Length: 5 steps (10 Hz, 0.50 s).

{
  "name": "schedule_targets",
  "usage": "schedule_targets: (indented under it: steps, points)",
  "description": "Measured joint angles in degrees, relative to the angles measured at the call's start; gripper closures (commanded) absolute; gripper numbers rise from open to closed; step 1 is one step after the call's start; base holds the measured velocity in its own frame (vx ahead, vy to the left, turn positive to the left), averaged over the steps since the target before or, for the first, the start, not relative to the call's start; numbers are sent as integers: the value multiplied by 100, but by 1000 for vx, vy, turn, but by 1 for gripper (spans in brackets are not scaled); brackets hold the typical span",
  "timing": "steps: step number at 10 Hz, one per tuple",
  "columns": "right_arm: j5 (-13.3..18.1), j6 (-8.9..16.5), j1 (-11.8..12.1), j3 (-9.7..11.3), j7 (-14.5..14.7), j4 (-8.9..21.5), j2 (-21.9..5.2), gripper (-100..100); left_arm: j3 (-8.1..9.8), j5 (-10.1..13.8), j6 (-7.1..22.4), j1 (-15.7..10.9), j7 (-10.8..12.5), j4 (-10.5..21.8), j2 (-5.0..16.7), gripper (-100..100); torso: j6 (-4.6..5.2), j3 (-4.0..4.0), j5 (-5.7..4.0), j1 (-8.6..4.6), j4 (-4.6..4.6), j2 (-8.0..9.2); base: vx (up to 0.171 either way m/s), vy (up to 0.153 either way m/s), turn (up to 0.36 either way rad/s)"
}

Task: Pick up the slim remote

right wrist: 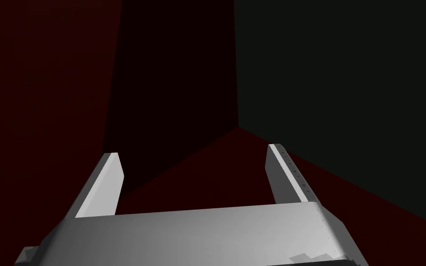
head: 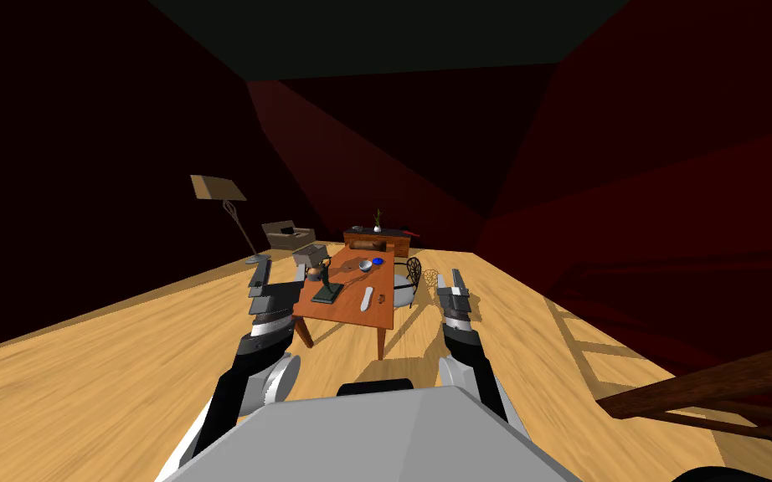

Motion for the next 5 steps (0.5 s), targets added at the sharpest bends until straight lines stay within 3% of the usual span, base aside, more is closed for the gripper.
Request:
schedule_targets:
  steps: [3, 5]
  points:
    - [0, 0, 1, 2, 0, 0, 2, 0, 42, 153, 426, -25, 86, 148, 413, -100, 0, -7, -15, -69, -3, -13, 32, -184, 76]
    - [0, 0, 1, 2, 0, 0, 2, 0, 59, 270, 760, -123, 146, 448, 640, -100, 1, -12, -19, -89, -5, -21, 38, -200, 57]
